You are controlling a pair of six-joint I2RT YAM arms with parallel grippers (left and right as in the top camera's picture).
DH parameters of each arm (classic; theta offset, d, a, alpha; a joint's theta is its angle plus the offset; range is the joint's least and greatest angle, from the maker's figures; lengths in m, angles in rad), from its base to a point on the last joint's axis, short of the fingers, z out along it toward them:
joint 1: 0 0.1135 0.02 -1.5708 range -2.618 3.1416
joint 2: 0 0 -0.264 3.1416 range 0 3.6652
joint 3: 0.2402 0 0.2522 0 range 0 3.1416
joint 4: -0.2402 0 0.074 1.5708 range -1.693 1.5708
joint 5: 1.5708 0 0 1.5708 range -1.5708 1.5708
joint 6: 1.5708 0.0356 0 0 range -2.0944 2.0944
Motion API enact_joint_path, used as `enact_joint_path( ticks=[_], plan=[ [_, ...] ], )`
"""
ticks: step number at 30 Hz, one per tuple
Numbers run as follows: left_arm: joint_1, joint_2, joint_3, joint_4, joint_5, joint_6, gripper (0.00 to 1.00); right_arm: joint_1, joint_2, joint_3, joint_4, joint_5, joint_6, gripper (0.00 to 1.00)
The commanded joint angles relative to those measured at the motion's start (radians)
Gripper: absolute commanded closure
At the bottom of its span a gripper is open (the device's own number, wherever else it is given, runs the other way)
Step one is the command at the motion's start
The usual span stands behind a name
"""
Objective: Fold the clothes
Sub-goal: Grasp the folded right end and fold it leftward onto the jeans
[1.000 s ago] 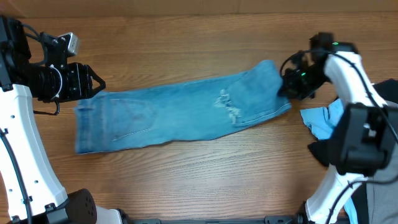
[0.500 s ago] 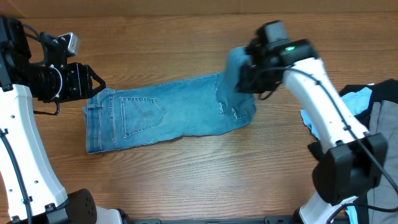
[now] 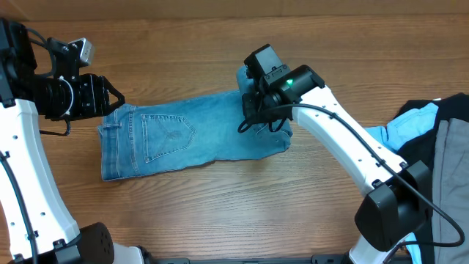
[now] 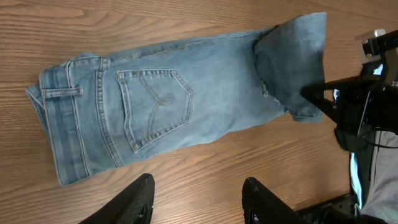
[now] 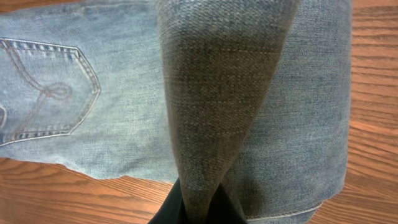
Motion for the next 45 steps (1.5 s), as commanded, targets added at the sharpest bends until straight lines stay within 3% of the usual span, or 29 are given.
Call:
enact_joint_path(
  ticks=[1,14,17,20,25,28,29,31,37,45],
  plan=[
    [-0.005,-0.019,0.016,-0.002,0.023,0.015,0.51,0.054,-0.011,-0.006,0.035,-0.008,0.029,0.96],
    [-0.005,-0.019,0.016,-0.002,0.023,0.008,0.51,0.173,0.159,-0.007,0.184,-0.071,0.121,0.96],
    [-0.005,-0.019,0.016,-0.002,0.023,0.007,0.51,0.190,0.178,-0.007,0.211,-0.119,0.121,0.87],
    [-0.005,-0.019,0.016,-0.002,0.023,0.008,0.51,0.212,0.177,-0.005,0.235,-0.155,0.112,0.66],
    [-0.005,-0.019,0.016,-0.002,0.023,0.008,0.51,0.195,0.107,0.031,0.212,-0.174,0.062,0.64],
    [-0.005,-0.019,0.016,-0.002,0.022,0.008,0.50,0.149,0.028,0.040,0.153,-0.109,0.034,0.67],
    [-0.005,-0.019,0.016,-0.002,0.022,0.008,0.49,0.104,-0.004,0.040,0.115,-0.031,0.042,0.82],
    [-0.005,-0.019,0.016,-0.002,0.022,0.008,0.49,0.063,-0.005,0.039,0.097,-0.028,0.046,0.96],
    [-0.005,-0.019,0.016,-0.002,0.022,0.008,0.49,0.024,0.056,-0.047,0.186,-0.157,0.095,0.96],
    [-0.005,-0.018,0.015,0.000,0.012,0.008,0.37,0.163,0.269,-0.183,0.444,-0.391,0.208,0.96]
  ],
)
